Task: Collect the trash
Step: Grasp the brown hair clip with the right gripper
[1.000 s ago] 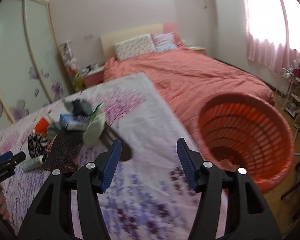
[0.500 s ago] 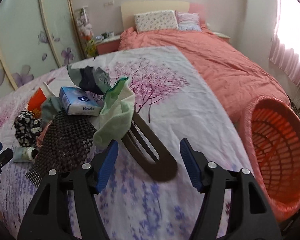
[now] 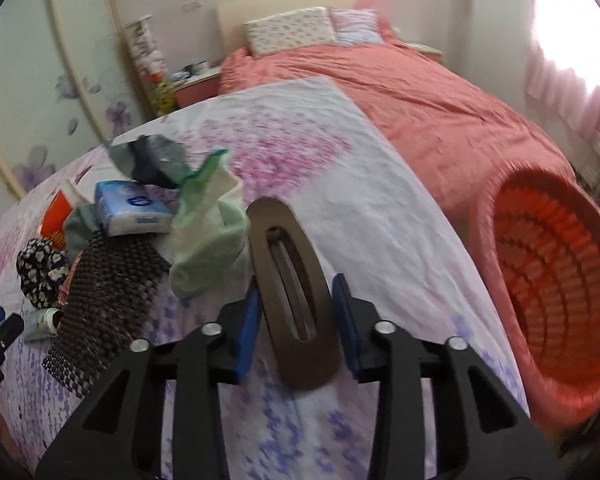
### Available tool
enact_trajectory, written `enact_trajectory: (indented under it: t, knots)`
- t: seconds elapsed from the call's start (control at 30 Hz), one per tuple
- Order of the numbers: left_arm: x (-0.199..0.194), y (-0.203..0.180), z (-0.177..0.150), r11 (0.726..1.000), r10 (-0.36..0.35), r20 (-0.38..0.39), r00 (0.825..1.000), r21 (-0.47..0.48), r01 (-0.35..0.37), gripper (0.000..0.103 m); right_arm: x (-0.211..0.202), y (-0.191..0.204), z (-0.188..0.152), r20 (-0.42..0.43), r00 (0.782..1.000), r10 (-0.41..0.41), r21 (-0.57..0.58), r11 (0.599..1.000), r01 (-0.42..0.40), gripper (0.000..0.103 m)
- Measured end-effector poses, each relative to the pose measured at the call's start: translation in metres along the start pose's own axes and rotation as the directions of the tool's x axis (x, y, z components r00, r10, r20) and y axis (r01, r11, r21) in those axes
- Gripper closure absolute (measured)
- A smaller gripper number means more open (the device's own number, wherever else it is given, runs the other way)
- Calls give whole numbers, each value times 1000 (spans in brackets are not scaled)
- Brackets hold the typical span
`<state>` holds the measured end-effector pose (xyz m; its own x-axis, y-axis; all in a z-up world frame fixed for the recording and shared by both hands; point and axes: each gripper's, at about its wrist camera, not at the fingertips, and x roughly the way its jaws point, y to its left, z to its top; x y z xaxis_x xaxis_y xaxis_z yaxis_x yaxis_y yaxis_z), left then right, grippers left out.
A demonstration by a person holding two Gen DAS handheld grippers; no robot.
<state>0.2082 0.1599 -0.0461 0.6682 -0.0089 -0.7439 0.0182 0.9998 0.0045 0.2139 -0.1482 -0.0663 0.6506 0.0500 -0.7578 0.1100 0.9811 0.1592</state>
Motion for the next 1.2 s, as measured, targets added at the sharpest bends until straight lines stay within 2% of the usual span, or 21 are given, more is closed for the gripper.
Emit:
enact_trajectory:
  t: [0.13,0.27,0.37,0.4,0.47,0.67,0.8,0.83,0.9,0.97,1.07,1.13,1.2]
  knots:
    - [3,-4,0,1000,-5,-4,1000,7,5,25,-2,-1,-1,1,1000,17,8,1000,-17,69]
    - [3,-5,2,1000,-19,-2,1000,5,19,25,3,1,6,3,999,39,15,999,-39,52]
    - [7,-8,4,999,-25,-6,1000,20,25,25,9,0,10,-2,999,36,11,999,-36,52]
    - [8,-8,4,999,-25,-9,1000,25,25,25,9,0,11,-2,999,36,11,999,-36,53]
    - [13,-9,5,999,-25,-16,1000,33,26,24,7,-1,11,4,999,39,8,999,-39,67]
    - [16,-10,10,997,-68,-18,998,30,69,24,2,-6,6,5,999,37,17,999,-37,68]
    - [9,-23,-1,985,-150,-47,988,76,153,40,-1,-6,3,7,1000,25,9,1000,-25,68]
    - [9,-26,-3,984,-154,-53,987,87,158,40,-1,-6,2,7,1000,24,8,1000,-24,68]
    - [4,-32,-7,983,-127,-32,991,132,130,41,-1,-6,2,6,1000,24,8,1000,-24,68]
    - [-1,-30,-3,986,-107,-5,994,128,107,40,-3,-7,1,8,1000,21,9,1000,-21,68]
    - [-5,-28,7,989,-121,-1,993,89,120,40,-5,-9,0,17,1000,15,18,1000,-16,68]
    - [-7,-33,9,988,-119,8,993,99,118,35,-4,-11,0,16,1000,18,23,1000,-18,68]
    - [-8,-41,9,986,-115,17,993,119,113,33,-3,-11,1,11,1000,20,25,999,-21,68]
